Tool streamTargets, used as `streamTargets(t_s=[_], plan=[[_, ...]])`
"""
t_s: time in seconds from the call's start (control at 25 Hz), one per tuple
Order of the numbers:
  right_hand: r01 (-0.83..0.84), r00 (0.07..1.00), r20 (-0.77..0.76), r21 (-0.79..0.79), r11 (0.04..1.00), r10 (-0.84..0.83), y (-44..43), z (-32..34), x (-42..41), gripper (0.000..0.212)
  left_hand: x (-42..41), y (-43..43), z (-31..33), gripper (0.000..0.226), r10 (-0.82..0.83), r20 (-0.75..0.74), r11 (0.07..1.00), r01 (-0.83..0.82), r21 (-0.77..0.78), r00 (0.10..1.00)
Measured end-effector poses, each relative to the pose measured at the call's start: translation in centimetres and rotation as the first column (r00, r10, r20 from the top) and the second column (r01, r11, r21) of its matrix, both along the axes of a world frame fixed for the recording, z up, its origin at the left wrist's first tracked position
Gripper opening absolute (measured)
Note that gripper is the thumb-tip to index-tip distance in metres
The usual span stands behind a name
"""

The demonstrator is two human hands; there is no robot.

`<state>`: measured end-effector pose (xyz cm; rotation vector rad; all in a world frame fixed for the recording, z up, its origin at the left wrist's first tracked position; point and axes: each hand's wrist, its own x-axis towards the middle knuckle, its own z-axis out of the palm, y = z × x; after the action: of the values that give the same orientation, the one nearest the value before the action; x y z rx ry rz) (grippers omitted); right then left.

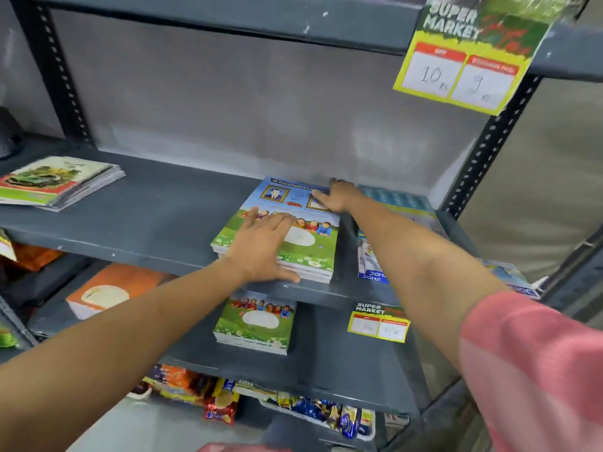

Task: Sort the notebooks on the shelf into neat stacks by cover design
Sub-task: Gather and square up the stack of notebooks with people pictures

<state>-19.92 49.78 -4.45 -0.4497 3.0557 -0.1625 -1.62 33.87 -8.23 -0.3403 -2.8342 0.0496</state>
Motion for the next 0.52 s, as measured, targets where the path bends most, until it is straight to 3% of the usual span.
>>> streamTargets(t_s=[0.2,0.52], plan=[[-0.046,0.991,0.123,-0.004,0.999,0.046,-0.2,0.3,-2.6,0.091,-0.3,0.1,-0.4,0.125,0.072,-0.037,0.997,-0.072,0.012,0.997],[0.018,0.959,0.281,-0.208,0.978,0.043,-1.8,-0.1,-5.6,0.108,-0.1,1.2,0.5,0.134,0.126,-0.034,0.988,-0.129,-0.081,0.991]])
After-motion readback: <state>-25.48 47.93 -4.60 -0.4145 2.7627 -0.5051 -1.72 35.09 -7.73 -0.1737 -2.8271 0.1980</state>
